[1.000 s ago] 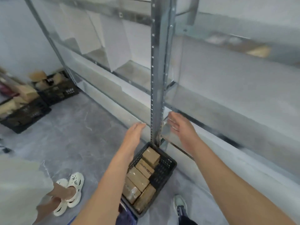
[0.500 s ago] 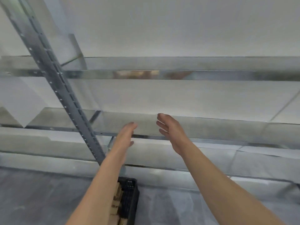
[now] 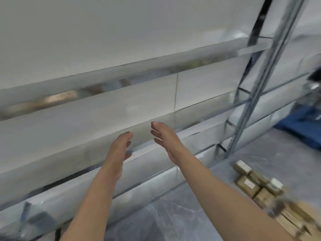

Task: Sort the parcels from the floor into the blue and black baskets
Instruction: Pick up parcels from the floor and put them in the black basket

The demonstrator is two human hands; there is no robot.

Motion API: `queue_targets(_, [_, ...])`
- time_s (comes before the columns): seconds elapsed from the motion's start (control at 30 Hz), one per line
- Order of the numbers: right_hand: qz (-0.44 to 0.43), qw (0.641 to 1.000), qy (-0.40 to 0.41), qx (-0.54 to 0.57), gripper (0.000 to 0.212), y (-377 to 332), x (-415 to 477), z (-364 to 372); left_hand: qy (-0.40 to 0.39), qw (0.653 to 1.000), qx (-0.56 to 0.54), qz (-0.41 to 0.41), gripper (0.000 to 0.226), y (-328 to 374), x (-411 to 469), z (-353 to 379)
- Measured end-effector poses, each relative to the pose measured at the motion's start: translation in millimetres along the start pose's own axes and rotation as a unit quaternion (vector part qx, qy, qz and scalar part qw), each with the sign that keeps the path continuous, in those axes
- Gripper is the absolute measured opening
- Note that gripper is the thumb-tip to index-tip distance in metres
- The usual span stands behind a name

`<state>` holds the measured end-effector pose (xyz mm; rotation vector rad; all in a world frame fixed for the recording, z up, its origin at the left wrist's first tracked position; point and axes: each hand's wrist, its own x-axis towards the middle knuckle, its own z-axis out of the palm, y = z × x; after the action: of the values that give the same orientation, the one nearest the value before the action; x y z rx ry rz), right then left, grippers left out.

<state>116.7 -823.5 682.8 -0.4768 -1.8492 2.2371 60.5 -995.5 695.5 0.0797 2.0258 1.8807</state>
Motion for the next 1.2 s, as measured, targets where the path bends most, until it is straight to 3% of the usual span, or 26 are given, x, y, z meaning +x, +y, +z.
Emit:
queue_targets(0.13, [-0.008, 0.997, 0.080, 0.017, 0.032, -6, -21, -71, -0.079, 0.997, 0.027, -0.003, 0.035, -1, 5, 73])
queue_targets(0.3, [-0.003, 0.984, 0.177, 0.035, 0.041, -3, -50, -137, -0.181, 0.981, 0.066, -0.006, 0.018, -6, 3, 149])
queue_targets(0.43, [0.002, 0.967, 0.251, 0.046, 0.033, 6, -73, -171, -0.262, 0.960, 0.097, -0.016, 0.034, -14, 2, 194])
queue_targets(0.57, [0.011, 0.947, 0.317, 0.056, 0.042, 19, -91, -189, -0.331, 0.934, 0.128, -0.031, 0.036, -23, 4, 226])
queue_targets(0.67, [0.025, 0.931, 0.358, 0.066, 0.029, 27, -104, -194, -0.372, 0.916, 0.147, -0.043, 0.025, -30, 4, 242])
queue_targets(0.77, [0.038, 0.915, 0.394, 0.072, 0.011, 36, -111, -195, -0.408, 0.897, 0.159, -0.057, 0.030, -41, 6, 256])
queue_targets(0.87, [0.040, 0.900, 0.426, 0.083, 0.020, 49, -117, -197, -0.436, 0.881, 0.171, -0.061, 0.015, -52, 6, 266])
queue_targets(0.93, [0.040, 0.894, 0.437, 0.086, 0.036, 56, -121, -199, -0.464, 0.865, 0.183, -0.059, 0.027, -59, 7, 272])
queue_targets(1.0, [0.048, 0.889, 0.447, 0.085, 0.045, 60, -125, -201, -0.490, 0.848, 0.197, -0.051, 0.056, -65, 10, 279])
queue_targets(1.07, [0.054, 0.883, 0.459, 0.088, 0.034, 66, -130, -208, -0.496, 0.842, 0.205, -0.055, 0.064, -71, 11, 288])
queue_targets(1.13, [0.055, 0.876, 0.470, 0.091, 0.021, 71, -133, -218, -0.505, 0.835, 0.211, -0.057, 0.053, -76, 9, 297])
queue_targets(1.2, [0.058, 0.872, 0.476, 0.095, 0.025, 76, -136, -227, -0.505, 0.835, 0.211, -0.063, 0.039, -81, 7, 308])
